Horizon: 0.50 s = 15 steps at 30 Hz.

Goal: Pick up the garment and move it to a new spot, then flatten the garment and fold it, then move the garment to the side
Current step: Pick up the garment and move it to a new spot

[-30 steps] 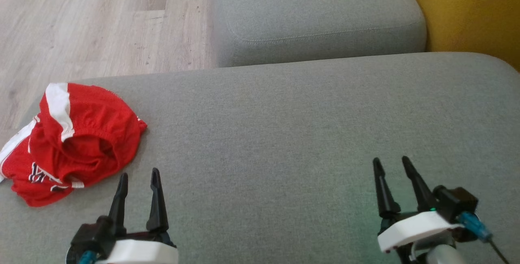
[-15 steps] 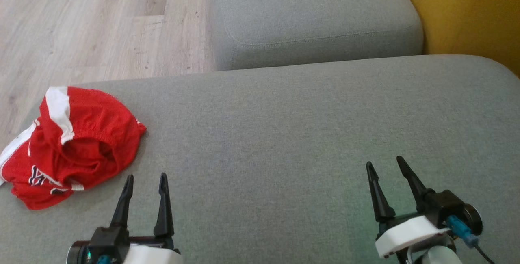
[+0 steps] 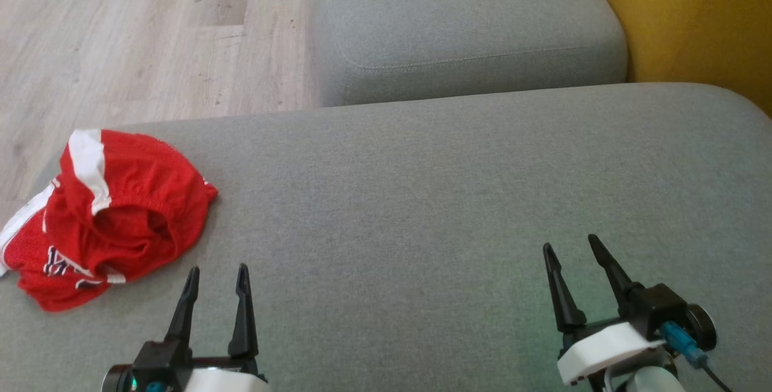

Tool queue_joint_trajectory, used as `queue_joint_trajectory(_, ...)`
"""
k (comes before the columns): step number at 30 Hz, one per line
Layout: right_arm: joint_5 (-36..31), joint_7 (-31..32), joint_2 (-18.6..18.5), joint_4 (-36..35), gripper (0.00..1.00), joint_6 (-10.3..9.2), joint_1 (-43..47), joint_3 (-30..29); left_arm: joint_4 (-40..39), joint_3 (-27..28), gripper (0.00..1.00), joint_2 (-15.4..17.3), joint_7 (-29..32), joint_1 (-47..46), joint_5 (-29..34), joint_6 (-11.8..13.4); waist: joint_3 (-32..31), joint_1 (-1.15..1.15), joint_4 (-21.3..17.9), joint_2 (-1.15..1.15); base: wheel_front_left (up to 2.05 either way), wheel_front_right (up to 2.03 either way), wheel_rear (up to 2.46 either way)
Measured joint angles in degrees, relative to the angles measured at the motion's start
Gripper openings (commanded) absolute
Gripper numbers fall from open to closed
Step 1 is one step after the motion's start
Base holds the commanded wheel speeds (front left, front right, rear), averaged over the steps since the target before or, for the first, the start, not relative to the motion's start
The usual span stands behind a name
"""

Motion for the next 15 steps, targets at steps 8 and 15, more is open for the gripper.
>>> queue_joint_trajectory(8, -0.31, -0.01, -0.02, 0.07, 1.0, 0.0, 0.02, -0.73, 0.13, -0.01, 1.0, 0.01, 0.0, -0.13, -1.23, 0.97, 0.52, 0.0, 3.06, 0.0, 0.0, 0.0, 0.0)
queue_joint_trajectory(15, -0.52, -0.01, -0.03, -0.05, 1.0, 0.0, -0.03, -0.9, -0.86, 0.55, 1.0, 0.03, -0.01, -0.22, -1.22, 1.75, 1.61, 0.0, 8.82, 0.0, 0.0, 0.0, 0.0)
